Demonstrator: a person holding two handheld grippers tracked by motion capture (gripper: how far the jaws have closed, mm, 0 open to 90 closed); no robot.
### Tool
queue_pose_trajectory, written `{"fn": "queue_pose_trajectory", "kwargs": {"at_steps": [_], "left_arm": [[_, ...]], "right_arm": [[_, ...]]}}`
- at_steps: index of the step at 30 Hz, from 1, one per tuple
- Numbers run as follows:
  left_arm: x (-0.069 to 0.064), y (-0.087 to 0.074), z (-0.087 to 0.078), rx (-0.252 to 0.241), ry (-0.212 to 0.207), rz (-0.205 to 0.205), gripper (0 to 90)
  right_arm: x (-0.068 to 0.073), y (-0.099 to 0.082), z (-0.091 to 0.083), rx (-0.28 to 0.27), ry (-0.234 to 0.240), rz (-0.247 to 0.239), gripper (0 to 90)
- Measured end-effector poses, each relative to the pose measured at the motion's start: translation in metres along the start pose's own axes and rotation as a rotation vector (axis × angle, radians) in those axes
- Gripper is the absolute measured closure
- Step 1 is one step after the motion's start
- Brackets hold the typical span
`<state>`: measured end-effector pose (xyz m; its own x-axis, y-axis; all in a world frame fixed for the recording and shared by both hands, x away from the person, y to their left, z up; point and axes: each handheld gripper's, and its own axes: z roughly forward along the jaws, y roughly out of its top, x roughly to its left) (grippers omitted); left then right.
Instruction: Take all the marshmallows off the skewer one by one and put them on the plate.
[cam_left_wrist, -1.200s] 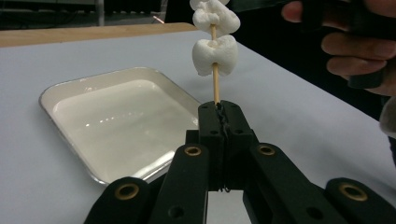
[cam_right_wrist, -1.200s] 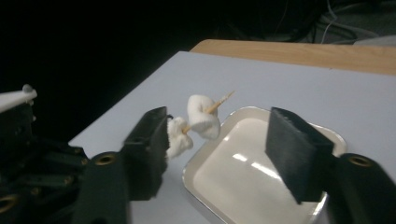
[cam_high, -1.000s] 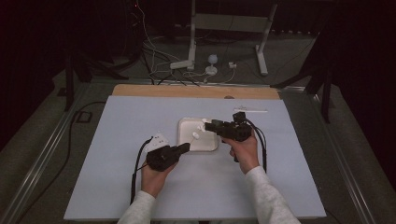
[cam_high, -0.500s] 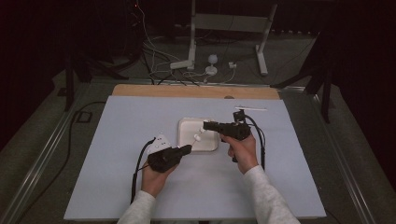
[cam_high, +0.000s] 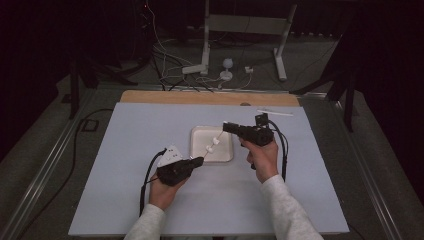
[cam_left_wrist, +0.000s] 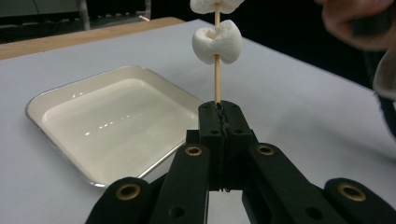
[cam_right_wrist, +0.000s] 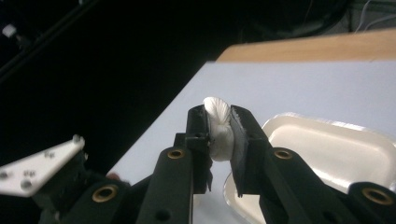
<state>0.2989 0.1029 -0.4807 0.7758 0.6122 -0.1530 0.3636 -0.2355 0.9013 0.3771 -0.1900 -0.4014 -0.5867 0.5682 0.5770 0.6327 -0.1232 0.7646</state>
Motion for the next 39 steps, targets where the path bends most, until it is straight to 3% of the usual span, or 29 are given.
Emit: {"fn": "queue_pose_trajectory", "kwargs": {"at_steps": [3,6,10,24,32,33,34,35,38,39], "left_arm": [[0.006,-0.005,-0.001,0.000,0.009,-0.040,90.0],[0.009,-0.004,-0.004,-0.028,0.016,-0.064,90.0],[0.010,-0.004,-0.005,-0.037,0.022,-0.080,90.0],[0.015,-0.003,-0.009,-0.062,0.030,-0.118,90.0],[0.016,-0.004,-0.008,-0.058,0.034,-0.125,90.0],[0.016,-0.004,-0.008,-0.056,0.035,-0.124,90.0],[0.016,-0.004,-0.008,-0.054,0.037,-0.125,90.0],[0.016,-0.004,-0.008,-0.053,0.038,-0.126,90.0],[0.017,-0.004,-0.008,-0.052,0.043,-0.128,90.0],[0.017,-0.004,-0.008,-0.051,0.045,-0.127,90.0]], "right_arm": [[-0.002,0.007,-0.010,-0.029,0.002,0.004,79.7],[-0.001,0.012,-0.017,-0.007,-0.027,-0.044,79.3],[-0.001,0.009,-0.014,0.018,-0.056,-0.071,78.6],[-0.004,-0.013,0.025,0.150,-0.170,-0.146,76.9],[-0.018,-0.029,0.051,0.247,-0.246,-0.146,75.2],[-0.019,-0.031,0.054,0.256,-0.261,-0.149,72.1],[-0.022,-0.033,0.059,0.267,-0.302,-0.149,57.1],[-0.022,-0.033,0.059,0.267,-0.302,-0.149,57.1],[-0.025,-0.036,0.063,0.277,-0.327,-0.137,40.8],[-0.025,-0.036,0.063,0.281,-0.325,-0.140,39.5]]}}
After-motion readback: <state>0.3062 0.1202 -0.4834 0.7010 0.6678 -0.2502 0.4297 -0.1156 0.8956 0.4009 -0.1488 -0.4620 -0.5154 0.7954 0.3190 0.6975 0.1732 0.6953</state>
